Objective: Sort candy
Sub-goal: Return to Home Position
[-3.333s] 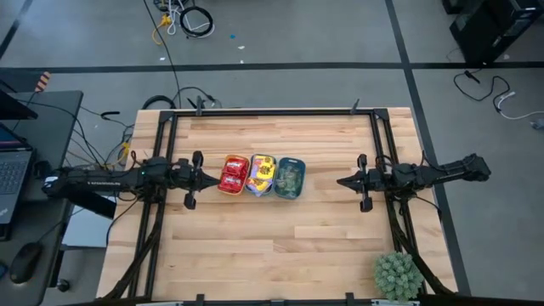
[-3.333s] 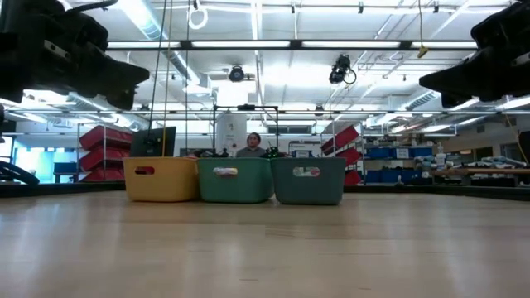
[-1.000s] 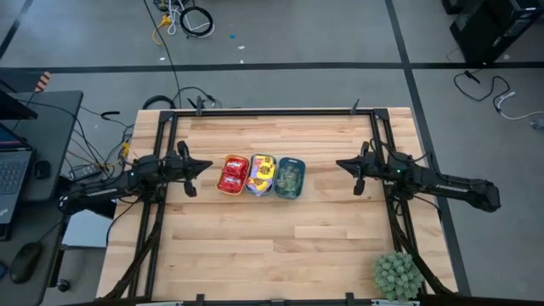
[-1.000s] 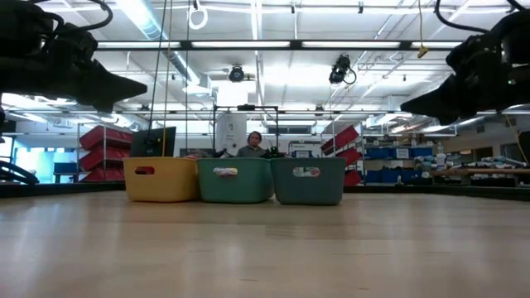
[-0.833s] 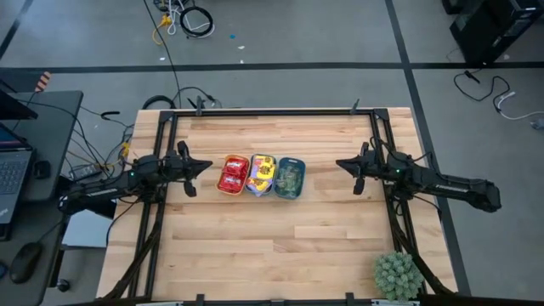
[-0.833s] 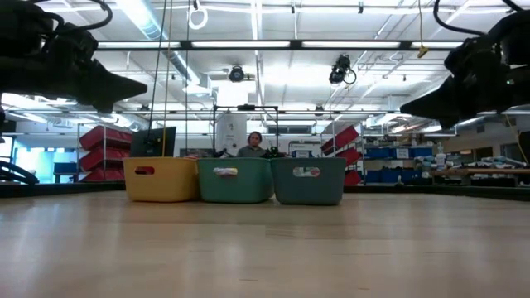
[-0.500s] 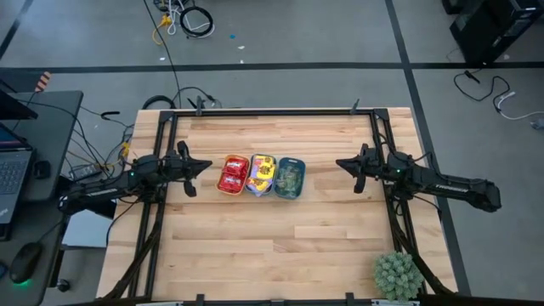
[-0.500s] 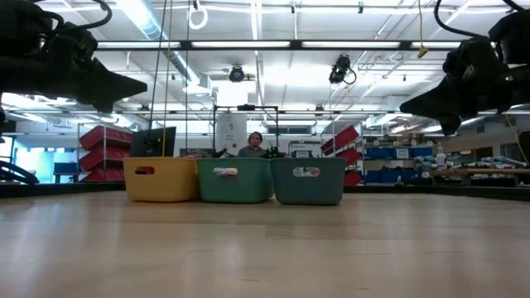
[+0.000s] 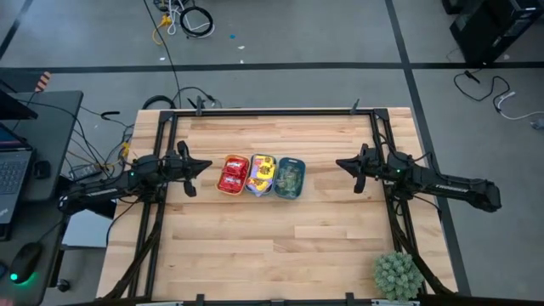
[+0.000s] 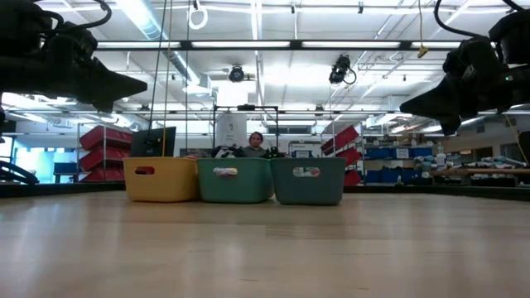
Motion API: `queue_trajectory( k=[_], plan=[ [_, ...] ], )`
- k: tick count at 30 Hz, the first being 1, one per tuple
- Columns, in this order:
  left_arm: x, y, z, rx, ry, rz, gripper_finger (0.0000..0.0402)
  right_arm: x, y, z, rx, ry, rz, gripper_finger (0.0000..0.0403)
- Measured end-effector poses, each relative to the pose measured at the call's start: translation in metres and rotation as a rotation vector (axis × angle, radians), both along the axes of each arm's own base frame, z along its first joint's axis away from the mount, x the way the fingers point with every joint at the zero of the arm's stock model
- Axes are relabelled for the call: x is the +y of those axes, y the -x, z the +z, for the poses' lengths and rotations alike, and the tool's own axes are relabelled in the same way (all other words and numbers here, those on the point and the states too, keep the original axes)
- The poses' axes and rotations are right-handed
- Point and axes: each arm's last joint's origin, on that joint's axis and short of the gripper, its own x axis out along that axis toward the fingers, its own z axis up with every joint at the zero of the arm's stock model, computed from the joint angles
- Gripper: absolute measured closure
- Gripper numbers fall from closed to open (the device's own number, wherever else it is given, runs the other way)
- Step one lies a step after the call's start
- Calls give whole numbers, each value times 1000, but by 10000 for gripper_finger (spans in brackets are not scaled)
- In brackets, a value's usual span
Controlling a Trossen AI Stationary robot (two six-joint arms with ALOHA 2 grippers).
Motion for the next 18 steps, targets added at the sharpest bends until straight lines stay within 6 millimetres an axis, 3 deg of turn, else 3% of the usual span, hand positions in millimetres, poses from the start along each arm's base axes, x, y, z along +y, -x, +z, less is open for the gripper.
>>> queue_trajectory(
  k=[18],
  plan=[
    [0,0,0,0,0,-1,396,0,0,0,0,0,0,400]
  ],
)
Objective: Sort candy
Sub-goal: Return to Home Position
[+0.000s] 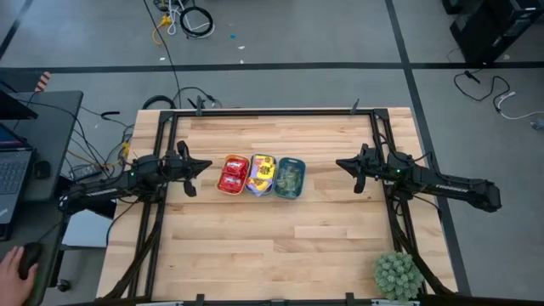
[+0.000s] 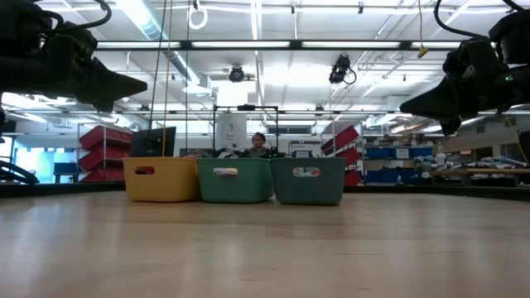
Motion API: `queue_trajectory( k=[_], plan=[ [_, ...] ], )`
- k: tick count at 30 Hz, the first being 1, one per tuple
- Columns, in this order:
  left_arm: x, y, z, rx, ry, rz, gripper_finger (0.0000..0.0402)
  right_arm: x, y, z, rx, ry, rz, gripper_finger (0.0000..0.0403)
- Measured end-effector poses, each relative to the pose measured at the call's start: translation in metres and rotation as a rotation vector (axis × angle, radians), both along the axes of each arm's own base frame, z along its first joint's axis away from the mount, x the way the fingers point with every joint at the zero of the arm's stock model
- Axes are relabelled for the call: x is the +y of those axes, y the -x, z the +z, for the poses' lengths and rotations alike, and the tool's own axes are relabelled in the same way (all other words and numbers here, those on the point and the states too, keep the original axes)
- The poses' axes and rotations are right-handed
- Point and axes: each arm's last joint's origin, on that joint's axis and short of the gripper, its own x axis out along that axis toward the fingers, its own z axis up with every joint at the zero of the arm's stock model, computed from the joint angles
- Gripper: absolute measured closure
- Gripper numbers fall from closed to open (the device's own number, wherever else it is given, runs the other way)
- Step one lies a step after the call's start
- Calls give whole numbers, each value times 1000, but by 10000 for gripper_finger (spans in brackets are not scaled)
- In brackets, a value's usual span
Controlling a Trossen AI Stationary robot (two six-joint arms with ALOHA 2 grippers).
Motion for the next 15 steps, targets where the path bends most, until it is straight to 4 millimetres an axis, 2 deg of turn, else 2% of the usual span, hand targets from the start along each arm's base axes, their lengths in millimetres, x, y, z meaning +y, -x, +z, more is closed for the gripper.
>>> queue_trajectory(
  k=[15],
  plan=[
    [0,0,0,0,0,0,396,0,0,0,0,0,0,399]
  ],
)
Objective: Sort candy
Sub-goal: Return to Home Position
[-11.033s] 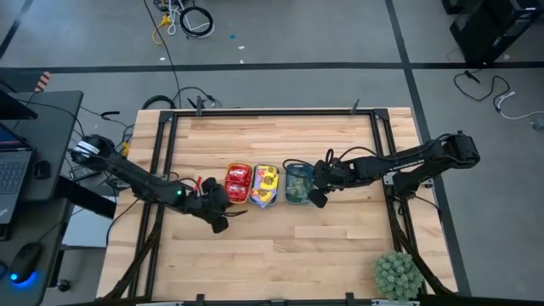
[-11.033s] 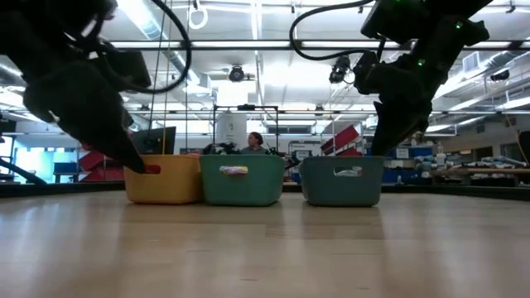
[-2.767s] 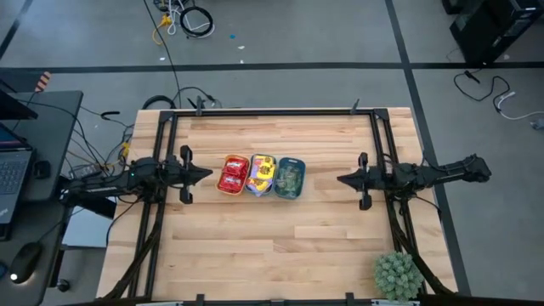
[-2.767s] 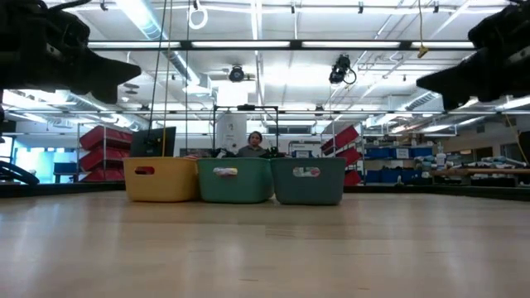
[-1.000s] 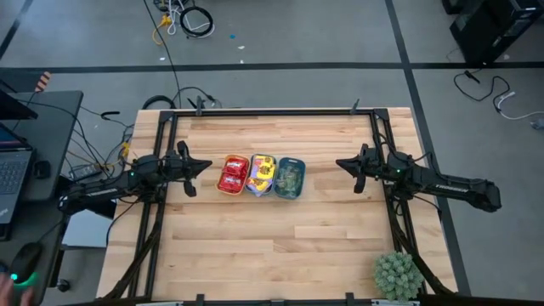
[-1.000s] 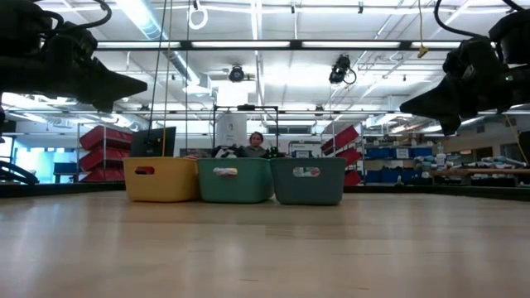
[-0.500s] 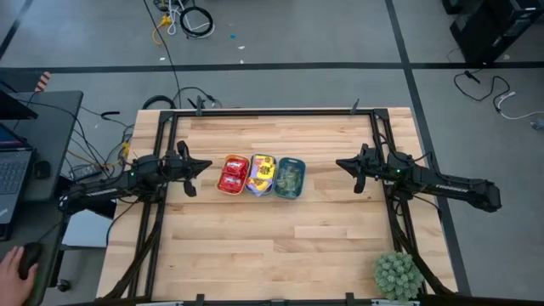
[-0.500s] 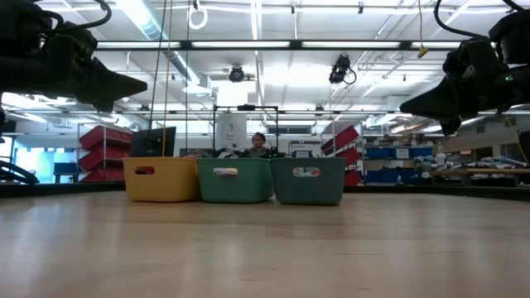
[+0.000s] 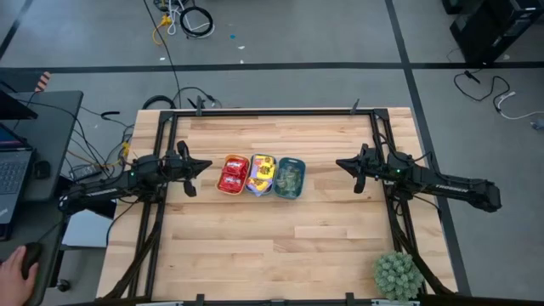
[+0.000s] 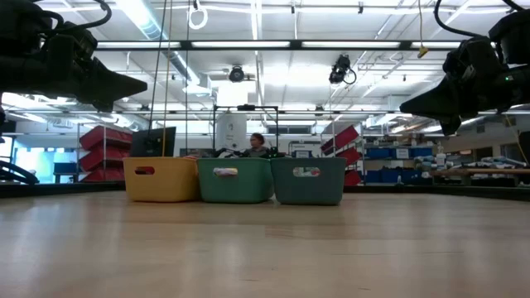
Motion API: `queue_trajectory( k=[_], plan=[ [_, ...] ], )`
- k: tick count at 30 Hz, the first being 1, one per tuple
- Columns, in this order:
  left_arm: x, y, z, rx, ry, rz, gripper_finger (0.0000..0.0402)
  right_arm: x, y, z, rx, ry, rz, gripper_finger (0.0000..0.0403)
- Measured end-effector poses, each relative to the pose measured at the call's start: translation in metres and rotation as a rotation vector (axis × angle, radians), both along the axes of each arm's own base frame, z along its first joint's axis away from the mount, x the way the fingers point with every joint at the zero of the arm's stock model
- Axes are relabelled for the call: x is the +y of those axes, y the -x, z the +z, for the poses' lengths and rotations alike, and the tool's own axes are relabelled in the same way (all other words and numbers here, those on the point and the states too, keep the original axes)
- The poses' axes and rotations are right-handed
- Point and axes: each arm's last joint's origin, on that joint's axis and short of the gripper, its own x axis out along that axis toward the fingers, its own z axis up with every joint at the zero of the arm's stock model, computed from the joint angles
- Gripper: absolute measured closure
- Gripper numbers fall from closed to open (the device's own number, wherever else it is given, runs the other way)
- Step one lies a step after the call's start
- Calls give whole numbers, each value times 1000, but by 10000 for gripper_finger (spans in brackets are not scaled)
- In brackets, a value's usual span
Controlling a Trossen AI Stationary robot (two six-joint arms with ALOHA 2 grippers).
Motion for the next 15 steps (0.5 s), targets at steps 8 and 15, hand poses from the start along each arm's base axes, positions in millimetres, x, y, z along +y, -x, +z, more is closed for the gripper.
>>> queue_trajectory(
  k=[8,15],
  plan=[
    [0,0,0,0,0,0,396,0,0,0,0,0,0,401],
    [0,0,0,0,0,0,396,0,0,0,0,0,0,400]
  ],
)
